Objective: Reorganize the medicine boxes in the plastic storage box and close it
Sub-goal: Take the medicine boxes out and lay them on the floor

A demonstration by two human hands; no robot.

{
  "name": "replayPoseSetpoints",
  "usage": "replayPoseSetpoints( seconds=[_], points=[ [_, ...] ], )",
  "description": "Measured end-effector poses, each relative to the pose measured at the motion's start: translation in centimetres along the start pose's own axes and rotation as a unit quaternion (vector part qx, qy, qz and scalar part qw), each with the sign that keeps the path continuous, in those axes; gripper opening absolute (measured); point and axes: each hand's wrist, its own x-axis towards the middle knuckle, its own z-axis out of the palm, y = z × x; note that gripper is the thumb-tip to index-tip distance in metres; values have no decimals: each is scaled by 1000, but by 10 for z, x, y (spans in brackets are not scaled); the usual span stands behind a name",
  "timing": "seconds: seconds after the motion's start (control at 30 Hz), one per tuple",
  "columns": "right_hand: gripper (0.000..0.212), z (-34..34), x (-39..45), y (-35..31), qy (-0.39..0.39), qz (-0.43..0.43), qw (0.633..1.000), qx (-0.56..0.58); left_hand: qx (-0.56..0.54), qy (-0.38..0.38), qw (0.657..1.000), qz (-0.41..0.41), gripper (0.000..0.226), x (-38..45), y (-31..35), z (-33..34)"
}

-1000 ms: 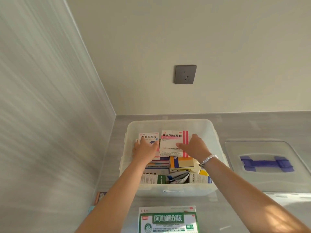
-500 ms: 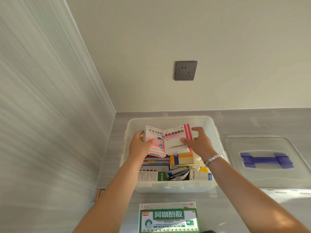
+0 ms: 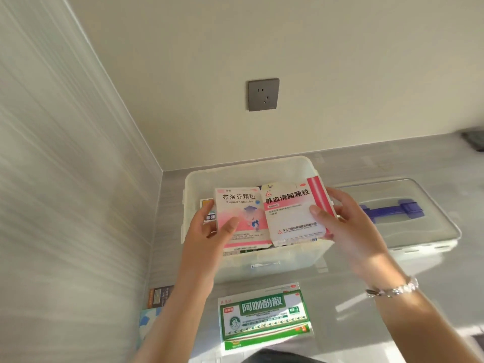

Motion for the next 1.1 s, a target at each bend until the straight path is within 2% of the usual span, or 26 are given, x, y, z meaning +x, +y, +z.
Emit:
replayPoseSetpoints(
  seconds=[0.2, 0.37, 0.47, 0.53, 0.67, 0.77, 0.9, 1.1],
  points=[
    [47, -53, -53, 15, -8, 29, 999, 20, 16, -76, 997, -26, 74, -50, -18, 27],
    [51, -103, -62, 36, -14, 84, 996, 27, 34, -103, 991, -72, 74, -78, -41, 64],
    [58, -137, -59, 52, -48, 121, 991, 36, 58, -103, 989, -94, 83, -90, -55, 89],
    [62, -159, -55, 67, -75, 148, 986, 23, 65, -104, 987, -104, 80, -94, -68, 101],
    [62, -186, -43, 103, -106, 194, 975, -11, 75, -82, 984, -137, 60, -95, -105, 126],
    [57, -197, -30, 137, -83, 219, 972, -6, 69, -53, 984, -157, 56, -94, -138, 149],
    [49, -199, -16, 180, -54, 231, 971, -30, 73, -7, 982, -176, 62, -91, -178, 177],
    [59, -188, -8, 221, -30, 193, 977, -87, 166, 48, 972, -162, 65, -85, -202, 201]
  ],
)
